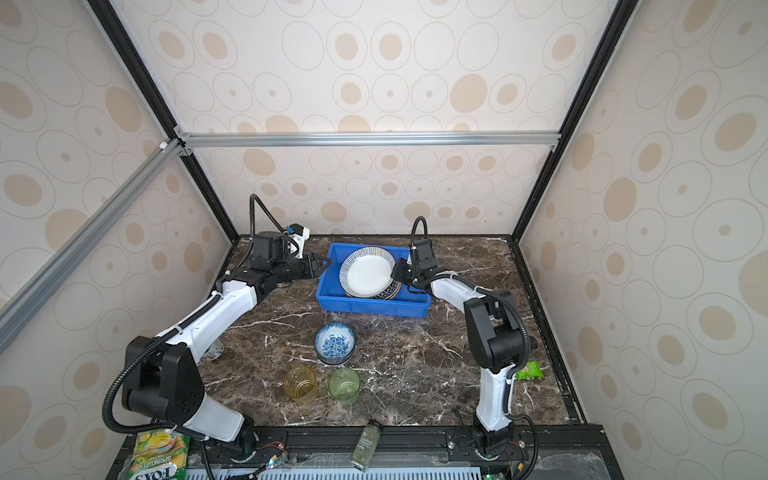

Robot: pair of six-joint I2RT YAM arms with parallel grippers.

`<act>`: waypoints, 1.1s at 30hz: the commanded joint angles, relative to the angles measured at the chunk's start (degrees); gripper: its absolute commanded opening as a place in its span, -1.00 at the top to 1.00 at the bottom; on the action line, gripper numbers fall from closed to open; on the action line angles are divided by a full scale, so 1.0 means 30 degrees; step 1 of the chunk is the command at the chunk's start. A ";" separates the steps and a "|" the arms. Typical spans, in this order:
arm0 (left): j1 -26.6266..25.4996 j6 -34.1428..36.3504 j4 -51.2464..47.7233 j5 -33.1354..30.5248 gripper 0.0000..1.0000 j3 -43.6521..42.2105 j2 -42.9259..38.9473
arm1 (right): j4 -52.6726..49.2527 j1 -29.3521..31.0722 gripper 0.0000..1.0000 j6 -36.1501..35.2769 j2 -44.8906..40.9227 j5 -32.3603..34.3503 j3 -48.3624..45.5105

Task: Place the mixed dishes into the plastic bin
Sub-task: 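Lower the striped plate onto the patterned plates in the bin with the right gripper, then hold the striped plate's rim in the bin with the right gripper, settling it flat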

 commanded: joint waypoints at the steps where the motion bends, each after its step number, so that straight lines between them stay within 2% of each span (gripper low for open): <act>1: 0.0155 0.0015 0.0077 0.0215 0.26 0.0763 0.0218 | 0.1849 -0.0047 1.00 0.0362 -0.0308 -0.0738 0.0960; 33: 0.0164 0.0195 -0.0766 0.0105 0.25 0.1144 0.0529 | -0.0013 -0.0047 1.00 -0.0286 0.0770 -0.1359 0.1467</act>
